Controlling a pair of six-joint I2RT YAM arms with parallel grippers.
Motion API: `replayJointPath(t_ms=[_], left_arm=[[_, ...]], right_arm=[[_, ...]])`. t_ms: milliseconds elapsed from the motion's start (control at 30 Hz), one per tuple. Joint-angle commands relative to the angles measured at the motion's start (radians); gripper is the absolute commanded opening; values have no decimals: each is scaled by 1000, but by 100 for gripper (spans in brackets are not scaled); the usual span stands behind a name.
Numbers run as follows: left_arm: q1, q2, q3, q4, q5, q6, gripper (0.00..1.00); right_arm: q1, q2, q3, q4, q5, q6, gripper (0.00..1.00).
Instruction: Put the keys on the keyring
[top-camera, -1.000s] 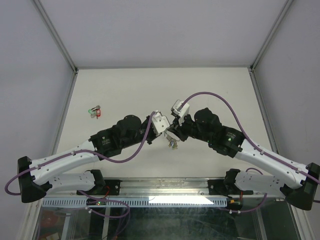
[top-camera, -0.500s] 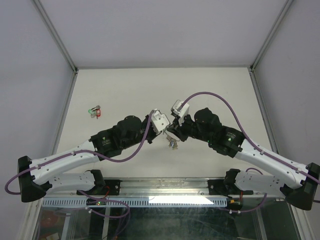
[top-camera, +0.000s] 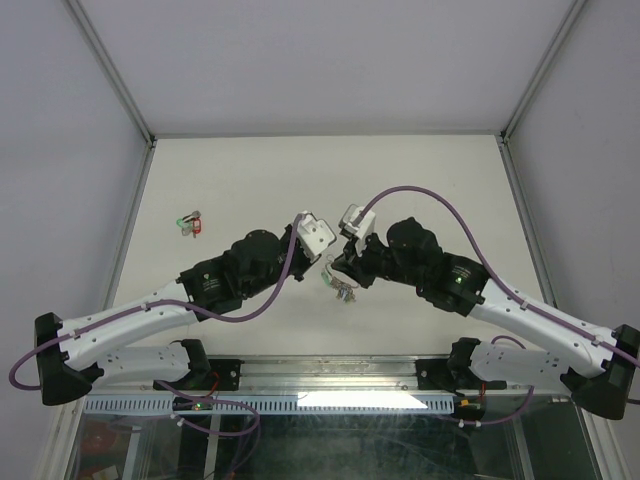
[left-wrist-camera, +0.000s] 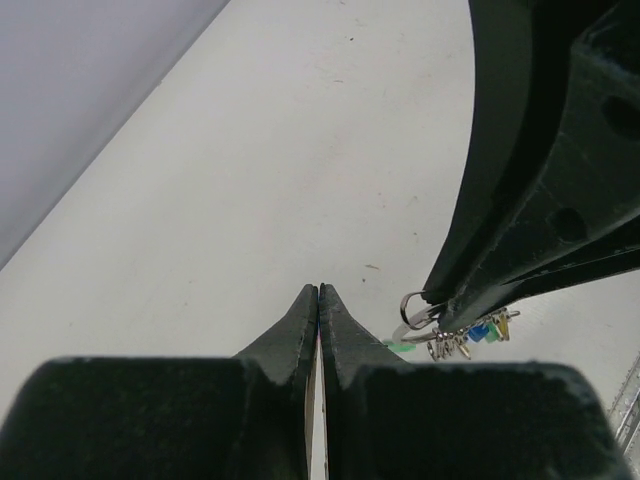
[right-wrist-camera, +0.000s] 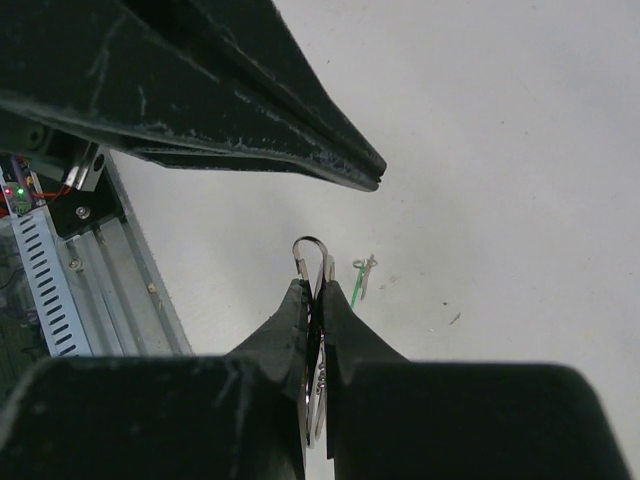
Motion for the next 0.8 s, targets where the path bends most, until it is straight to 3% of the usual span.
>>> replayJointPath(t_ms=[0,400,500,600,767], left_arm=[[3,-31,31,55,-44,-9,0],[6,-46,-26,65,-99,-95,0],[35,-54,-56,53,-118,-177,14],[132,-39,-79,7,-46,-279,35],[361,-2,-136,-23,98,-392,42]], right_arm=[[5,-23,51,28,-33,-3,0],[-7,-20,77,-47,98,25,0],[-33,-1,85,-76,106,46,0],[-62,10,81,-86,98,68,0],[-82,23,76,-92,68,77,0]])
